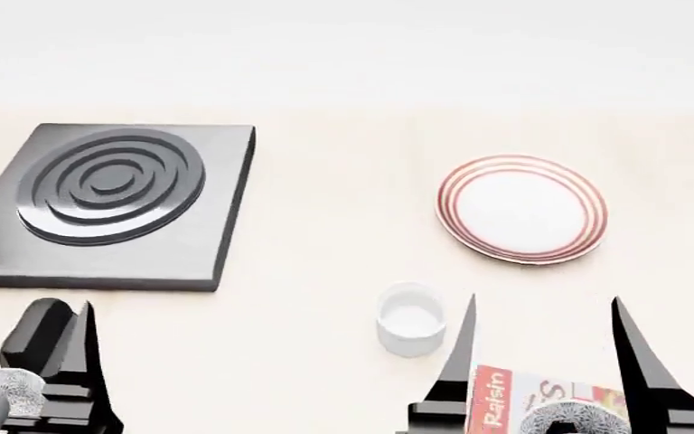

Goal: Pick the akita bowl on the cookies box and place it on the plate.

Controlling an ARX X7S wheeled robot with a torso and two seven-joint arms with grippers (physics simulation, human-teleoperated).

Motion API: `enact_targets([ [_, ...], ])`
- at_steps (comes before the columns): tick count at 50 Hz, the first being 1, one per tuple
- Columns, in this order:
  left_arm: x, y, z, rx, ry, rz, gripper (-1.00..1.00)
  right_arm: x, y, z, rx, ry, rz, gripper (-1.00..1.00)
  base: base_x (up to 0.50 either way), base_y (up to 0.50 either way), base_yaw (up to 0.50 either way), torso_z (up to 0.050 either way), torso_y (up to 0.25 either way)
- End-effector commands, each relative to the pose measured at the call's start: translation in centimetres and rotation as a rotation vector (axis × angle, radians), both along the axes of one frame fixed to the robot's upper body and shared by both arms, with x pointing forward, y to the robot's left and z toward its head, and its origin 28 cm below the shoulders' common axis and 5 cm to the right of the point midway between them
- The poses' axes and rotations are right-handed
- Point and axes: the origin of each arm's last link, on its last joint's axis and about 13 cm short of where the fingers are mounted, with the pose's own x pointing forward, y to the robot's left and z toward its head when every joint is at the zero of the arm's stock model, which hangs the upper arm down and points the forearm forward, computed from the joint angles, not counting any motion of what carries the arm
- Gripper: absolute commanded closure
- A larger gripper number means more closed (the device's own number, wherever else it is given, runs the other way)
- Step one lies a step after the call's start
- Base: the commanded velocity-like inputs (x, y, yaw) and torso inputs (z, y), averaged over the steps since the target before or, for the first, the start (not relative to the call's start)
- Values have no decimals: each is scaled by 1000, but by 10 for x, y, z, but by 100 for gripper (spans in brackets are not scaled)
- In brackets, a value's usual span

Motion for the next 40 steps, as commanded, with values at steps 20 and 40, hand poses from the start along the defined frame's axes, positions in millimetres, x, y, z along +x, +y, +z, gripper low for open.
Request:
enact_targets([
  [20, -2, 0, -2, 2, 2, -6, -100, -4, 0, 1, 10, -8, 39, -100, -231, -500, 0, 0, 0],
  [40, -1, 0, -3, 3, 5, -7, -100, -5, 1, 0, 26, -28, 59, -100, 215, -234, 0, 0, 0],
])
